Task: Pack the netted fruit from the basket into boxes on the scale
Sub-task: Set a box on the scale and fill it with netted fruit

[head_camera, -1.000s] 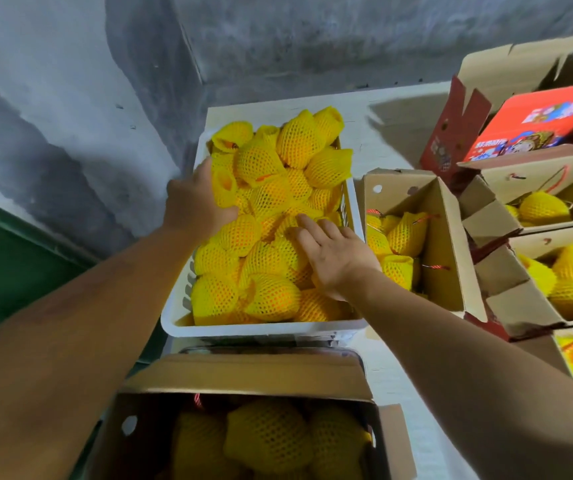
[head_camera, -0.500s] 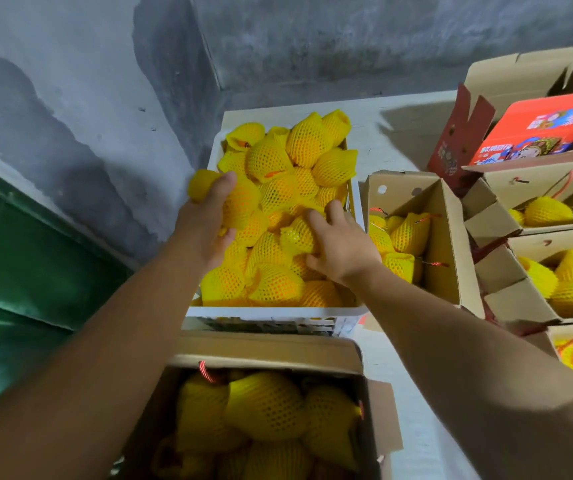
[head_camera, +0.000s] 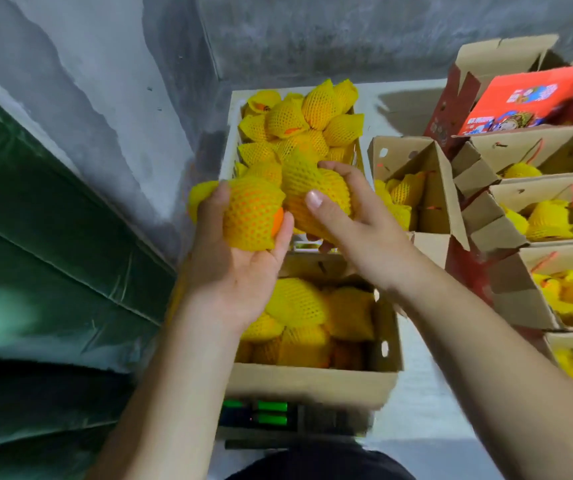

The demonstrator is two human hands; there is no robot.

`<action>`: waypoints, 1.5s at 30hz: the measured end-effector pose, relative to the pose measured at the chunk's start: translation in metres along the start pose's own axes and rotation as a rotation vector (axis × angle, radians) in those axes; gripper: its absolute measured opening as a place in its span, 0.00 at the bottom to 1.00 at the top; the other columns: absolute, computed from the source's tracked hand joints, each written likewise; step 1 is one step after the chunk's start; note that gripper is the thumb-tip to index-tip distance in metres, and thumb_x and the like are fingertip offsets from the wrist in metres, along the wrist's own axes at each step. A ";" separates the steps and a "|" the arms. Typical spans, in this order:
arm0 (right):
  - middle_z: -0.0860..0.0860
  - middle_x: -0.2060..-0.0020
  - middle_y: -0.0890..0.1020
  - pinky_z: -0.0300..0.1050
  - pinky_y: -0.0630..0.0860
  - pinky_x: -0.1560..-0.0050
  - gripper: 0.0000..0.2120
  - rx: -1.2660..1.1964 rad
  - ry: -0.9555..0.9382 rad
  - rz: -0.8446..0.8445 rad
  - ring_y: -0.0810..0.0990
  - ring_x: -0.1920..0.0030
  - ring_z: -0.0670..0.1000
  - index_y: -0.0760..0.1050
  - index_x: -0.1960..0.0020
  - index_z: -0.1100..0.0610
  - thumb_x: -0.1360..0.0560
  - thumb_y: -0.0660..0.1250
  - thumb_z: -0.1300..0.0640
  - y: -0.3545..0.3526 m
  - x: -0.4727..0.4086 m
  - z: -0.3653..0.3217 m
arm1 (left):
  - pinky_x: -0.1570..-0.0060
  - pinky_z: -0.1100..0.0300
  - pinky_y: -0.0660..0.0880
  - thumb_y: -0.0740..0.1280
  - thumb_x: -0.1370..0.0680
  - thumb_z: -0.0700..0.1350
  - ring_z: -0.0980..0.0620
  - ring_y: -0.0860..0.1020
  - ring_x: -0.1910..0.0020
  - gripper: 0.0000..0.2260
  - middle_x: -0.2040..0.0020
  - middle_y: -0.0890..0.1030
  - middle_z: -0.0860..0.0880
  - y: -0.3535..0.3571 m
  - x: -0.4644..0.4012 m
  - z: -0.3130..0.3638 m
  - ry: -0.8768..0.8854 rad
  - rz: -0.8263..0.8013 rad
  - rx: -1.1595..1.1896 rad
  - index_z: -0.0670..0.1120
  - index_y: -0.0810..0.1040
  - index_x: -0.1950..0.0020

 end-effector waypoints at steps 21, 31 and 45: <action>0.50 0.51 0.85 0.45 0.77 0.63 0.22 -0.223 0.133 0.192 0.83 0.55 0.51 0.78 0.31 0.47 0.21 0.66 0.40 0.109 0.163 -0.026 | 0.33 0.51 0.78 0.78 0.23 0.49 0.52 0.80 0.33 0.30 0.31 0.81 0.53 -0.066 0.144 0.045 0.277 -0.498 -1.157 0.54 0.71 0.24; 0.44 0.45 0.85 0.41 0.80 0.57 0.26 -0.079 0.000 0.151 0.85 0.48 0.47 0.78 0.32 0.44 0.25 0.70 0.33 0.130 0.185 -0.047 | 0.40 0.45 0.82 0.79 0.27 0.58 0.46 0.83 0.35 0.30 0.35 0.84 0.49 -0.085 0.172 0.049 0.194 -0.350 -0.808 0.51 0.76 0.28; 0.54 0.37 0.81 0.46 0.79 0.38 0.29 0.397 -0.126 0.452 0.81 0.39 0.53 0.73 0.28 0.58 0.24 0.76 0.48 0.071 0.165 -0.061 | 0.55 0.63 0.83 0.66 0.16 0.57 0.55 0.87 0.51 0.10 0.36 0.81 0.55 -0.110 0.159 0.078 0.222 -0.172 -1.107 0.60 0.75 0.35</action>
Point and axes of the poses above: each hand's wrist, its own x-axis away from the middle knuckle, its own y-axis out of the palm, z = x × y, the point moved 8 cm from there along -x, towards the middle knuckle
